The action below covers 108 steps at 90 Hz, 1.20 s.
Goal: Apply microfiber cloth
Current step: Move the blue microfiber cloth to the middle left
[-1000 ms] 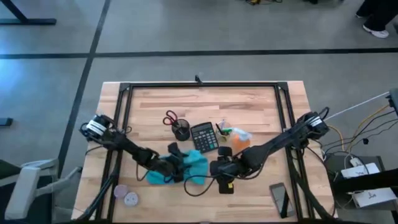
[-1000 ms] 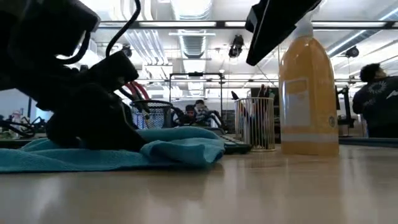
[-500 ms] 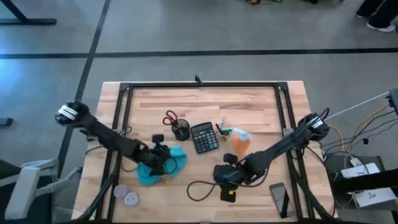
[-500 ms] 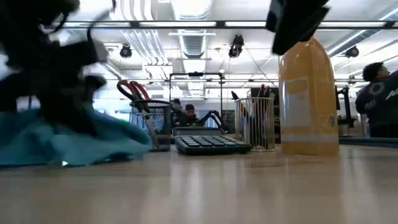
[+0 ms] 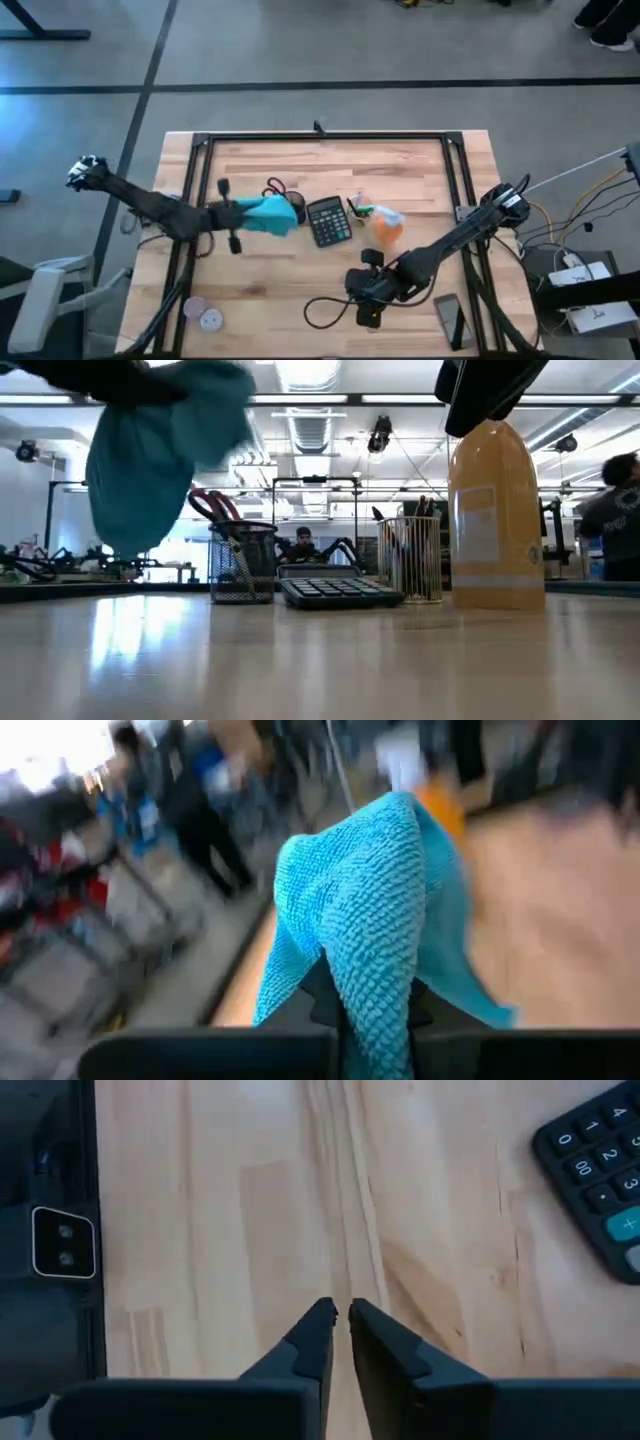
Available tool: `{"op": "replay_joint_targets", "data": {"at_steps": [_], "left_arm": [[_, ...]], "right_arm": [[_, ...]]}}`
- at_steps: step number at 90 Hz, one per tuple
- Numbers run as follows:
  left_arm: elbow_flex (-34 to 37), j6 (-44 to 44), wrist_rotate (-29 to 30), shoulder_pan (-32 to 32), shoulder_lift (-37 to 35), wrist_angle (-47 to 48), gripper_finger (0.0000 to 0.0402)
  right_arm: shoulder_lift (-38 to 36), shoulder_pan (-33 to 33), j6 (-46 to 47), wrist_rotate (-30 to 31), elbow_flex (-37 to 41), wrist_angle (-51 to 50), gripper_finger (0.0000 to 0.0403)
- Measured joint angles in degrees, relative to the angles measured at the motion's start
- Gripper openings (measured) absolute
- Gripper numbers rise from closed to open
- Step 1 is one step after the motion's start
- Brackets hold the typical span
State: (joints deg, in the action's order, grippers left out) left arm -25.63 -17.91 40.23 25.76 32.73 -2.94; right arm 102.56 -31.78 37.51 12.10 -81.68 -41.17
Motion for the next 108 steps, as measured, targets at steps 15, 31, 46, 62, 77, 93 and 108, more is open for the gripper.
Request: {"op": "replay_joint_targets", "data": {"at_steps": [15, 31, 46, 62, 77, 93, 108], "left_arm": [[5.8, -2.8, 1.7, 0.0, -11.6, -5.4, 0.0001], [9.0, -5.3, -1.1, 0.0, -21.0, -5.5, 0.0001], [11.6, -4.0, -11.3, 0.1, -28.3, -3.0, 0.0], [14.5, 0.6, -19.5, 0.0, -32.6, 3.9, 0.0], [16.7, 2.3, -28.7, 0.1, -31.6, 6.3, 0.0], [17.1, 2.5, -42.7, 0.1, -31.1, 8.3, 0.0], [18.8, 3.2, -41.0, 0.0, -31.3, 8.2, 0.0]], "right_arm": [[0.0, -0.6, 0.0, 0.0, 0.4, 0.1, 0.0014], [0.0, -0.9, 0.2, 0.0, 1.8, 0.2, 0.0013], [0.0, -0.9, 2.4, 0.1, 3.2, 0.3, 0.0013], [0.0, -1.3, 2.4, 0.1, 4.7, 2.9, 0.0014], [0.0, -1.3, 2.4, 0.0, 5.4, 4.5, 0.0014], [0.0, -1.2, 2.4, 0.0, 5.5, 4.7, 0.0014], [0.0, -1.2, 2.5, 0.0, 5.5, 4.9, 0.0014]]}}
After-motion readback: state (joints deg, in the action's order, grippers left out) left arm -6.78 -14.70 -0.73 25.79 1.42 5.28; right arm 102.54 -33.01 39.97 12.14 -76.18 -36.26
